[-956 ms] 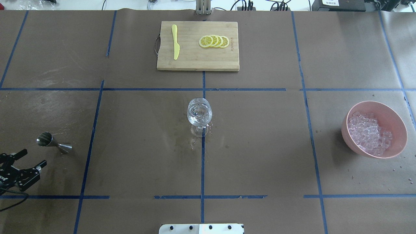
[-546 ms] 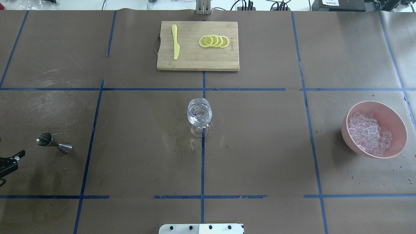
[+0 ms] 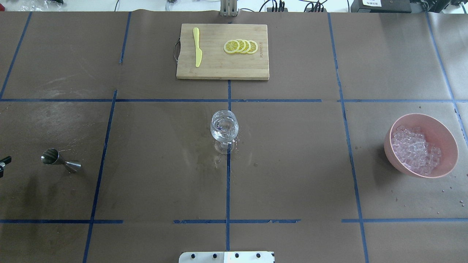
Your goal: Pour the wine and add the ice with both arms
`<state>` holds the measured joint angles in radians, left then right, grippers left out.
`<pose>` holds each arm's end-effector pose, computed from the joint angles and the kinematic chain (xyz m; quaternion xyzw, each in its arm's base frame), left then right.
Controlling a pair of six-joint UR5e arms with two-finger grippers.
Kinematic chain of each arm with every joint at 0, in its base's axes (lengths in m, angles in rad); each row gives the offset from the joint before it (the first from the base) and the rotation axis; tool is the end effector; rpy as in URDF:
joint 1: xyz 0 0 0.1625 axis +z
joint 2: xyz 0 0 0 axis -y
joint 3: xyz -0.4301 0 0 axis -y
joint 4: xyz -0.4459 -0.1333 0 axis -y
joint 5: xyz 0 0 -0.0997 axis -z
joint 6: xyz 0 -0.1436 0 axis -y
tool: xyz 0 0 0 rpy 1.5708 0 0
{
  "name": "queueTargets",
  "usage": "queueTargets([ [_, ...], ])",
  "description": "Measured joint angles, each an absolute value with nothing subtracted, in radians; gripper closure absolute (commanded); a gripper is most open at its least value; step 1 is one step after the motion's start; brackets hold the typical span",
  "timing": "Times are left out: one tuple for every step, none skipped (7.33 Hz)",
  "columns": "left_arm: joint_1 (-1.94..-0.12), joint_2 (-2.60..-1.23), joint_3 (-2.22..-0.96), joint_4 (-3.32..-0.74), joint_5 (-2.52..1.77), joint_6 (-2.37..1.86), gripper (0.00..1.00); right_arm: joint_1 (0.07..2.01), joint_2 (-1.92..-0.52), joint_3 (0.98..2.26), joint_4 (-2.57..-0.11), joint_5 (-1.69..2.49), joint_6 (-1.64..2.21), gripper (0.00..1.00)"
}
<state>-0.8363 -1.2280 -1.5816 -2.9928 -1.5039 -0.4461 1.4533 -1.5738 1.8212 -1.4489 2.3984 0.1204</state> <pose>0.1956 -0.4298 0.6908 0.4464 0.2646 0.1057 0.8483 -0.0382 -0.5585 0.5380 0.1200 -0.4124 -0.0725 0.9001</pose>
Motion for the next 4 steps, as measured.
queueTargets([
  [-0.93,-1.286,-1.581,-2.891,-1.598,-0.415,0.0,1.451,-1.582,1.855,-1.449,2.397,0.193,0.0],
  [-1.025,-1.346,-1.581,-2.78,-1.709,-0.403,0.0,1.434,-1.601,1.882,-1.451,2.397,0.251,0.0],
  [-1.12,-1.401,-1.582,-2.66,-1.837,-0.4,0.0,1.395,-1.625,1.895,-1.451,2.395,0.286,0.0],
  [-1.206,-1.456,-1.583,-2.538,-1.979,-0.399,0.0,1.335,-1.647,1.902,-1.451,2.39,0.326,0.0],
])
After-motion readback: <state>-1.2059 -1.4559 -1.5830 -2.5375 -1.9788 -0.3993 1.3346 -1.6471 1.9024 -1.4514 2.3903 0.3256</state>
